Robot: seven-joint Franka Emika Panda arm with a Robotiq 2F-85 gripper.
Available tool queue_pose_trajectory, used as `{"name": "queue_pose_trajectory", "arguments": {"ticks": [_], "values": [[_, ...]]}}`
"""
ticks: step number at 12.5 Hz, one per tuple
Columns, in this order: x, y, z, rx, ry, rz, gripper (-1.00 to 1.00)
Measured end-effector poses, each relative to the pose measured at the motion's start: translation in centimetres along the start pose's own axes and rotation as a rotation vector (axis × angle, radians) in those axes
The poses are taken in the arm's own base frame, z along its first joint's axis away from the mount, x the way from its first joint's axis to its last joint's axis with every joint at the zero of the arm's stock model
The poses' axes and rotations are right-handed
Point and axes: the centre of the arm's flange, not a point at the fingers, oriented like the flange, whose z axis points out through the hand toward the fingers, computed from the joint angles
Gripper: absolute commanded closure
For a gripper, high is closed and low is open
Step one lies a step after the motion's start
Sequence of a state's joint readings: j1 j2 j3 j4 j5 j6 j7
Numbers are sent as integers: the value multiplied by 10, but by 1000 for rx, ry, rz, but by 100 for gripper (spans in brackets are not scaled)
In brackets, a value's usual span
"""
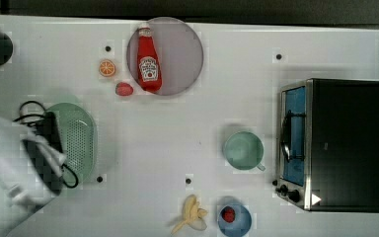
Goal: Drag strainer left to right.
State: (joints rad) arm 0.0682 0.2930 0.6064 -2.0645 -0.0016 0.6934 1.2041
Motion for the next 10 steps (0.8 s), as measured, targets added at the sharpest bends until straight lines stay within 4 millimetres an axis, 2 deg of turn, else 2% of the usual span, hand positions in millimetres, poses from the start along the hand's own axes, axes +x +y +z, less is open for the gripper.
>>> {"name": "queue_pose_trajectory", "arguments": {"ticks": [2,5,7,10], "values": [[17,-20,41,15,-65,73,-100],[61,-21,97,20,-61,150,-100],[76,-22,121,5,-60,178,-100],[85,-22,153,8,-42,210,-100]]}}
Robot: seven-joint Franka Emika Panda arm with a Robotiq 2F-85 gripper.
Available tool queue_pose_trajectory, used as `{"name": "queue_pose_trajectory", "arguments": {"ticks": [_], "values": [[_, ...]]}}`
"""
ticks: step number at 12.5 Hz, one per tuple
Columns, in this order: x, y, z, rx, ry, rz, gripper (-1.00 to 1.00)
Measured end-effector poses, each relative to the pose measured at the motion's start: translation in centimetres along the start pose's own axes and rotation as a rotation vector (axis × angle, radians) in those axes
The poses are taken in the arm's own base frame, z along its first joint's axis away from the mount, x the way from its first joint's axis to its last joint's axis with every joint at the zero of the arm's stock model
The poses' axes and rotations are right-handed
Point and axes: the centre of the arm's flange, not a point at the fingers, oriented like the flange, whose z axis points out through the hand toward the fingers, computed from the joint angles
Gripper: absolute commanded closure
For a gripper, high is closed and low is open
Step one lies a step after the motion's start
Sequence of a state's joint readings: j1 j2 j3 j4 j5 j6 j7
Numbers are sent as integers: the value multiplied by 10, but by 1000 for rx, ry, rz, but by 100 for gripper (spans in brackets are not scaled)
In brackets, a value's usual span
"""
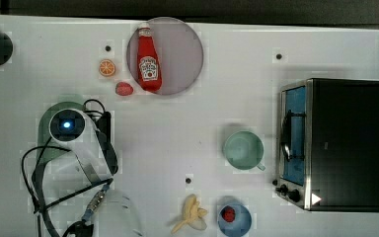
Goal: Drag strainer left to right.
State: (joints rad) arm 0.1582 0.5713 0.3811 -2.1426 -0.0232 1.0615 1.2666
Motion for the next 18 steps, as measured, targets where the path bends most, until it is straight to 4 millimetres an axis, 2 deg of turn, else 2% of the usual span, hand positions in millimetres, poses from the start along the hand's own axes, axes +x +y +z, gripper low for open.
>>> {"name": "queue_pose_trajectory", "arguments": {"ticks": [2,7,10,12,14,18], "values": [[0,1,7,2,41,-11,-100],[-36,22,25,0,65,-67,-100],[-30,17,21,6,89,-69,-100],[-18,7,12,19,74,-19,-100],[3,-3,5,32,77,18,-100],[66,-3,-8,16,109,94,-100]]}}
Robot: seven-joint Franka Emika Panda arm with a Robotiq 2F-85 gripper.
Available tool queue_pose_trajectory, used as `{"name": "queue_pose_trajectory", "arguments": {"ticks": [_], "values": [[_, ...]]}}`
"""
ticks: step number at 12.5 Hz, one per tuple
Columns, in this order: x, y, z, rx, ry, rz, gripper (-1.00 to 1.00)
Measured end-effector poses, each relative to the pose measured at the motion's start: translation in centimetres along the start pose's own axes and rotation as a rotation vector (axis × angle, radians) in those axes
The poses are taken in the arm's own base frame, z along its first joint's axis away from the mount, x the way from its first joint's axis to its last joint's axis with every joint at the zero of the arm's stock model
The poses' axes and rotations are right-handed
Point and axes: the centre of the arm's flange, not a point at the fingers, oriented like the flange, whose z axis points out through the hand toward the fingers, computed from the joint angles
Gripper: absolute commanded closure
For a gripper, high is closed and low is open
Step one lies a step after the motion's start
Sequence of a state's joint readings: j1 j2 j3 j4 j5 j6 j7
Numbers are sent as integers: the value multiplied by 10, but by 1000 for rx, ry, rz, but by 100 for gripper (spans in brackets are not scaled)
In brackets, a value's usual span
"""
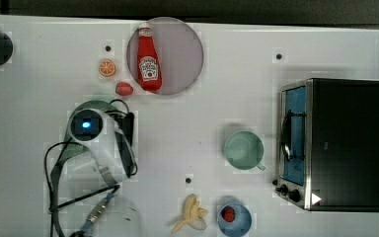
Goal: Drag strainer left to right.
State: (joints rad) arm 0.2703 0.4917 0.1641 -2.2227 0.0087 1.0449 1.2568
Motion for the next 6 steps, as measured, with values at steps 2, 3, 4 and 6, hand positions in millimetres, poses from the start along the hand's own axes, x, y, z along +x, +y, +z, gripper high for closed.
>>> {"name": "queue_pose_trajectory", "arguments": {"ticks": [2,3,4,6], "values": [[27,-6,-1,5,10,-20,-100],[39,-9,-1,2,11,-29,-100],[51,-10,-1,-2,21,-29,-100],[77,-19,-6,5,23,-3,-100]]}}
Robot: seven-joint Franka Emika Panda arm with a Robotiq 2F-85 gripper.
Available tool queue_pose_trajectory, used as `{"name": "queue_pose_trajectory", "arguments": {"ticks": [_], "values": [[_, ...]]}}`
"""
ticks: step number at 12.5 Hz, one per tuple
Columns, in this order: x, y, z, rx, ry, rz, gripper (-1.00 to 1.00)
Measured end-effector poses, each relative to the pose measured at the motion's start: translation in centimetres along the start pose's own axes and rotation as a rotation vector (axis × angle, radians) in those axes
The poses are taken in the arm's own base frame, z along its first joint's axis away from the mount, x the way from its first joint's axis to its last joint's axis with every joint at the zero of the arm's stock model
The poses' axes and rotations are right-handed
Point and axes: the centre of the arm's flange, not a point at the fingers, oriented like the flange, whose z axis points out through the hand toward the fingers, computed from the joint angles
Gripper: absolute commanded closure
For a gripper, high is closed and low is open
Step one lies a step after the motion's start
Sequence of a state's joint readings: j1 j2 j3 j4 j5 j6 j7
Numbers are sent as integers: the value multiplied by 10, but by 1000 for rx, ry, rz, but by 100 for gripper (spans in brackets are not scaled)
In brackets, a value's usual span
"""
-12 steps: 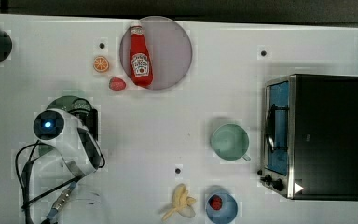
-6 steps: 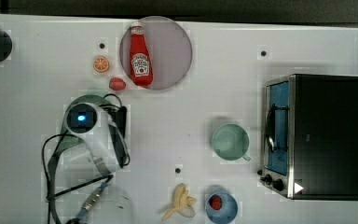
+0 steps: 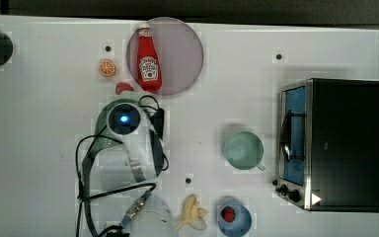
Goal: Drag strainer left to right.
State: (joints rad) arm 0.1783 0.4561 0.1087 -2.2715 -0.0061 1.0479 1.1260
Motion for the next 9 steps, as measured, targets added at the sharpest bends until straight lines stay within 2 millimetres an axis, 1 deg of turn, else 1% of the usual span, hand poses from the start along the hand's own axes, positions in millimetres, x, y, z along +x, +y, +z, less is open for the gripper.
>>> {"name": "queue_pose_trajectory", "arguments": {"ticks": [2,4,7,9], "values": [[23,-3,-6,-2,9,-26,-100],[44,-10,-8,10,13,-29,-100],[77,-19,-20,34,26,-16,-100],[102,-19,-20,32,29,-2,-100]]}}
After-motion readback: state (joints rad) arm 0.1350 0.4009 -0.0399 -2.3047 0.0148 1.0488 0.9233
